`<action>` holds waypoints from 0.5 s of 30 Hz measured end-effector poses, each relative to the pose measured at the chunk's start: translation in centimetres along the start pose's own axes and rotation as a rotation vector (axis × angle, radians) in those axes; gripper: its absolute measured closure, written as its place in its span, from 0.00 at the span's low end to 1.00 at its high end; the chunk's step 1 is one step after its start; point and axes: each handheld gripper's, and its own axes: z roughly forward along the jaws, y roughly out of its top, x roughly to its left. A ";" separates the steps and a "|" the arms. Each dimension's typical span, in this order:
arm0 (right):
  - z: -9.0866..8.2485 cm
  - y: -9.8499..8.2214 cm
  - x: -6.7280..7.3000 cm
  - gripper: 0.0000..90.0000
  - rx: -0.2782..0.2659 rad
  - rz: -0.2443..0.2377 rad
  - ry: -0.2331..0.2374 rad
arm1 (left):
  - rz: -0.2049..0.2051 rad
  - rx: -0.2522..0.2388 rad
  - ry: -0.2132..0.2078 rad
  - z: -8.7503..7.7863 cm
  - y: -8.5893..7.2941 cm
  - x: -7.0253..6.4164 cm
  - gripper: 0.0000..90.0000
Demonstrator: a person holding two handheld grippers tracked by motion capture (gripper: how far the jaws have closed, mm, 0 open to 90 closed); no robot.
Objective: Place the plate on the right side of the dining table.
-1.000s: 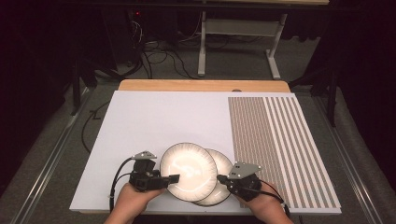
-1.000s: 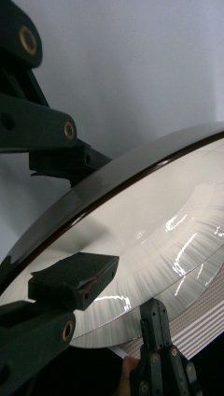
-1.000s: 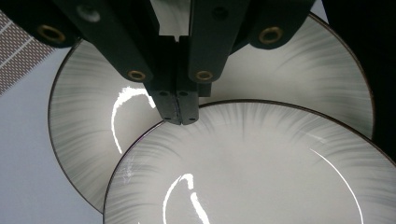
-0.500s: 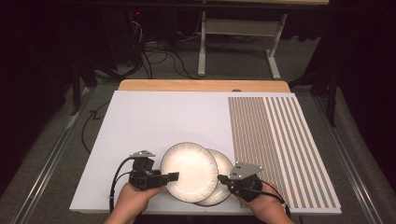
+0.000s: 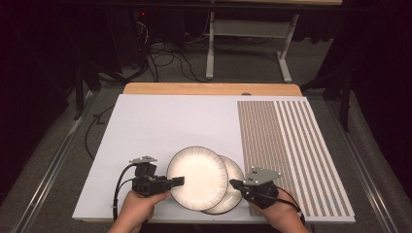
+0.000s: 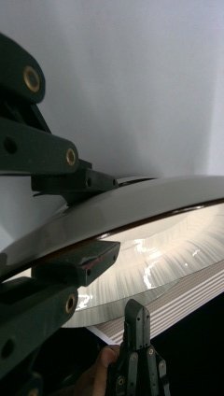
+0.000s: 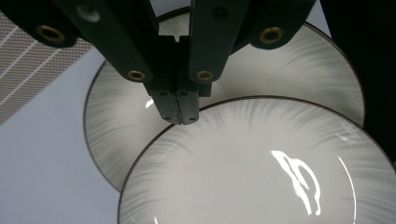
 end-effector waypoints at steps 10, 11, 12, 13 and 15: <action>-2.0 -0.1 -1.6 0.95 -0.073 0.056 -0.041 | -0.008 -0.065 -0.007 -0.5 0.0 -0.1 0.81; -2.3 -0.1 -1.9 0.93 -0.084 0.058 -0.046 | -0.005 -0.075 -0.009 -0.6 0.0 -0.1 0.82; -2.3 -0.1 -1.9 0.93 -0.084 0.058 -0.046 | -0.002 -0.087 -0.008 -0.7 0.0 -0.1 0.82; -2.5 -0.1 -2.0 0.92 -0.090 0.069 -0.052 | 0.000 -0.097 -0.010 -0.8 0.0 -0.1 0.83; -3.0 -0.1 -2.3 0.88 -0.108 0.081 -0.064 | 0.013 -0.129 -0.007 -1.1 0.0 -0.2 0.85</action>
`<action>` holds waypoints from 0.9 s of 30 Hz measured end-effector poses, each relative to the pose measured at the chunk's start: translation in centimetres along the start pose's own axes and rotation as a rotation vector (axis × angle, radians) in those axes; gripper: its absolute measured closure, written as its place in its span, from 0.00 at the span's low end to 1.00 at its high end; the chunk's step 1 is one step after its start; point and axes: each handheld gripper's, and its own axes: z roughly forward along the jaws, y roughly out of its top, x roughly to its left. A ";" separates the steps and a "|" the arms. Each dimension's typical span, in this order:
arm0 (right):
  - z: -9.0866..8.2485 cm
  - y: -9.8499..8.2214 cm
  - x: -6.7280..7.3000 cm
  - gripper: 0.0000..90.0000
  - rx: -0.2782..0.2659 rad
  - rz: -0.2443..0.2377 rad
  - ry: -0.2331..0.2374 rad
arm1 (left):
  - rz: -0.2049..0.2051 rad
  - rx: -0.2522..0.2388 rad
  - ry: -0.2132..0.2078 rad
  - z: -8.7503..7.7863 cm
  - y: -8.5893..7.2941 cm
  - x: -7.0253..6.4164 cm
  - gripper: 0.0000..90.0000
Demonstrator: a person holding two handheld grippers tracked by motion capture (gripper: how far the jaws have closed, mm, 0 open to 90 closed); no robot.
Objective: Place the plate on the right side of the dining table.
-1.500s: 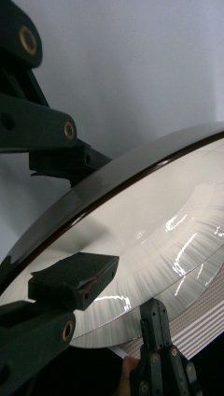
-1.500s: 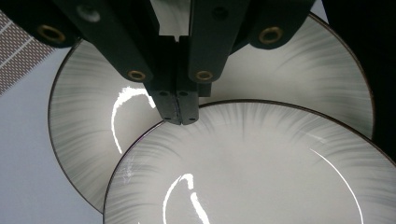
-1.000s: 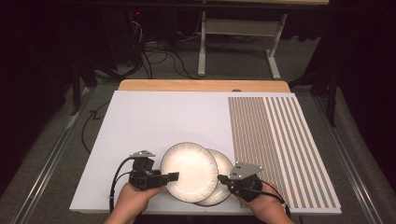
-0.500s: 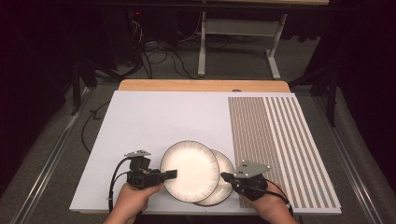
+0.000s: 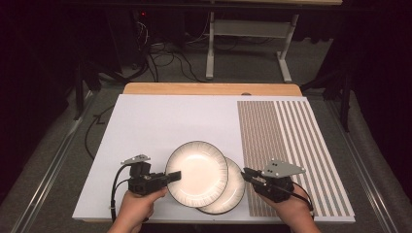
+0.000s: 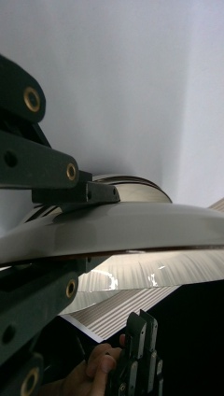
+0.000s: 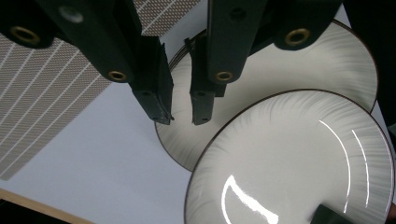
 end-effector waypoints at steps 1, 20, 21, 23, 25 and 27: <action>0.0 0.0 0.0 0.88 0.000 0.000 0.000 | 0.000 0.000 0.000 0.0 0.0 0.0 0.85; -3.2 0.2 -2.1 0.50 -0.134 0.093 -0.093 | 0.218 -0.177 0.070 -1.9 0.7 -0.4 0.88; -3.3 0.2 -2.2 0.48 -0.133 0.089 -0.098 | 0.235 -0.191 0.078 -2.1 0.7 -0.4 0.88; -3.7 0.3 -2.4 0.43 -0.157 0.097 -0.107 | 0.256 -0.214 0.096 -2.4 0.7 -0.4 0.88; -4.1 0.2 -2.6 0.35 -0.183 0.100 -0.118 | 0.281 -0.230 0.100 -2.6 0.7 -0.2 0.88; -4.3 0.2 -2.8 0.28 -0.205 0.109 -0.120 | 0.302 -0.237 0.101 -2.7 0.7 -0.2 0.88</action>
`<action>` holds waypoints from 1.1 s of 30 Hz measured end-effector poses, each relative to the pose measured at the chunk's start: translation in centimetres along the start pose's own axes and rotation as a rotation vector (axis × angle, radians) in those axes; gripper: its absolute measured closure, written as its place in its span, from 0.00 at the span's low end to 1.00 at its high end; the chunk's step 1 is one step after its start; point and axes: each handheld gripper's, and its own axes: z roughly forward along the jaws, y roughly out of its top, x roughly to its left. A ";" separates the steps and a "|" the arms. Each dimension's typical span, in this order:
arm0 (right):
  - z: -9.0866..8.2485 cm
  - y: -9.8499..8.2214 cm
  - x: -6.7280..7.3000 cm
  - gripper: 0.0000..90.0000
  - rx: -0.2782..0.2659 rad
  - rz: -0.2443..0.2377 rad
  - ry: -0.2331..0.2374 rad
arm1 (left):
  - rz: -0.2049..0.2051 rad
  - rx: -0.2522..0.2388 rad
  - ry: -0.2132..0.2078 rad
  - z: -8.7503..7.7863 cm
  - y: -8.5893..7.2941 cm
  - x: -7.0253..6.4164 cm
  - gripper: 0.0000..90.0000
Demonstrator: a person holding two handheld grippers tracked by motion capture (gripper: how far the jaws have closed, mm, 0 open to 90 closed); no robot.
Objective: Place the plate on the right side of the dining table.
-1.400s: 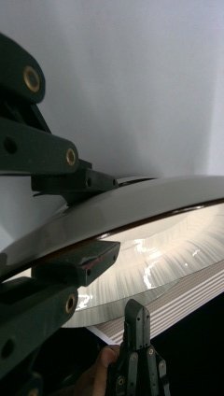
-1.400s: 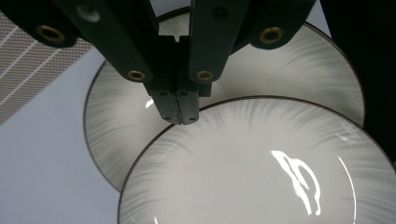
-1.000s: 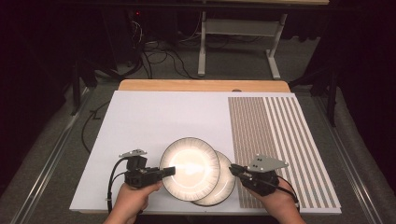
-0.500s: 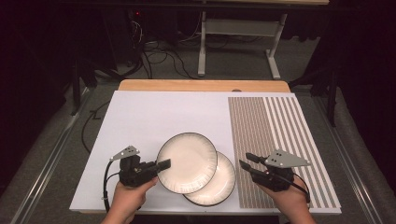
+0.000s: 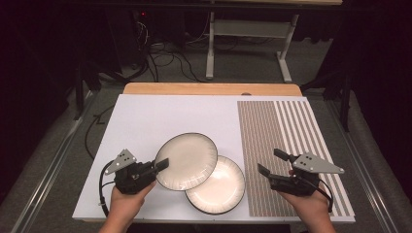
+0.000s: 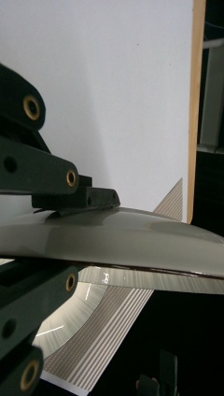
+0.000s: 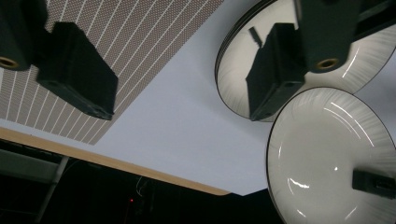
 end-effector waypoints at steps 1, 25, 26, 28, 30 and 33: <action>-0.1 0.0 -0.1 0.25 -0.008 0.006 0.000 | 0.013 -0.004 -0.002 0.0 0.0 0.0 0.88; 1.3 -0.2 1.3 0.01 -0.016 -0.024 0.021 | 0.155 -0.001 -0.008 -0.2 0.1 -0.6 0.87; 1.7 -0.1 1.6 0.01 -0.014 -0.028 0.029 | 0.156 -0.002 -0.010 -0.2 0.1 -0.6 0.87; 2.2 0.2 2.2 0.01 -0.009 -0.041 0.047 | 0.159 -0.001 -0.010 -0.2 0.1 -0.6 0.87; 2.8 0.5 2.6 0.01 -0.004 -0.057 0.064 | 0.164 0.001 -0.008 -0.2 0.1 -0.6 0.87; 3.6 0.8 2.9 0.01 0.004 -0.057 0.075 | 0.168 0.003 -0.010 -0.2 0.1 -0.6 0.87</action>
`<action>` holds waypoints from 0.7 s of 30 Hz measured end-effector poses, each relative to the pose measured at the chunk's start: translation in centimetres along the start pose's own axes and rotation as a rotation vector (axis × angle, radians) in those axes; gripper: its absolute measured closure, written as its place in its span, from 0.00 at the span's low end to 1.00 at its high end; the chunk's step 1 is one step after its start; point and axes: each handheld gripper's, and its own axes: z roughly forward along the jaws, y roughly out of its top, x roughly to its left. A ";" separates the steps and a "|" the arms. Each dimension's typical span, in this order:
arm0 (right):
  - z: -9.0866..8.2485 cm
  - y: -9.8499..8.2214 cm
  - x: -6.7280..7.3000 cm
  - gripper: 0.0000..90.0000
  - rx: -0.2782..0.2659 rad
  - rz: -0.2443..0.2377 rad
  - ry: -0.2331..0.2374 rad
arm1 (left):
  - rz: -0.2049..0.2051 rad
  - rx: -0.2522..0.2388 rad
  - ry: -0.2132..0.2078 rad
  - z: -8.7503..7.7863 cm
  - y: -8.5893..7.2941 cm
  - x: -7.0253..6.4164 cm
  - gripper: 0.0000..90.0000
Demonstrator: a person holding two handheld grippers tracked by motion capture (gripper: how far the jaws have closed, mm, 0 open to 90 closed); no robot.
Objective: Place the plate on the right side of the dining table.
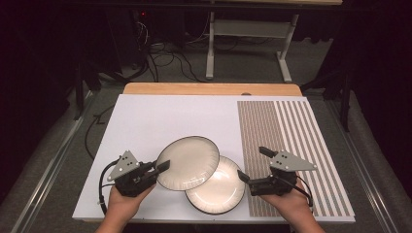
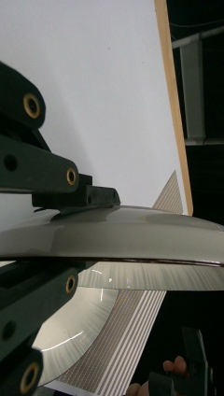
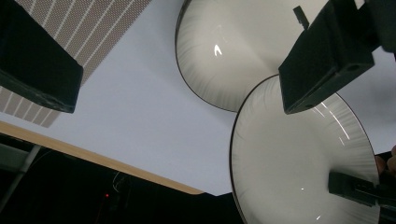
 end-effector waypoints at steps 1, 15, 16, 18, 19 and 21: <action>0.5 0.2 0.1 0.01 0.006 -0.003 0.007 | 0.001 0.000 -0.001 0.0 0.0 0.0 0.87; 3.9 1.3 1.3 0.07 0.039 0.000 0.055 | 0.010 0.005 -0.005 0.1 0.1 0.0 0.87; 4.1 1.3 1.3 0.08 0.039 0.001 0.056 | 0.010 0.005 -0.006 0.1 0.1 0.0 0.87; 4.5 1.4 1.5 0.09 0.048 0.003 0.062 | 0.014 0.006 -0.006 0.1 0.1 0.0 0.87; 4.8 1.4 1.5 0.09 0.048 0.005 0.067 | 0.014 0.007 -0.006 0.1 0.1 0.0 0.87; 5.2 1.5 1.7 0.09 0.050 0.005 0.068 | 0.020 0.011 -0.001 0.0 0.2 -0.1 0.87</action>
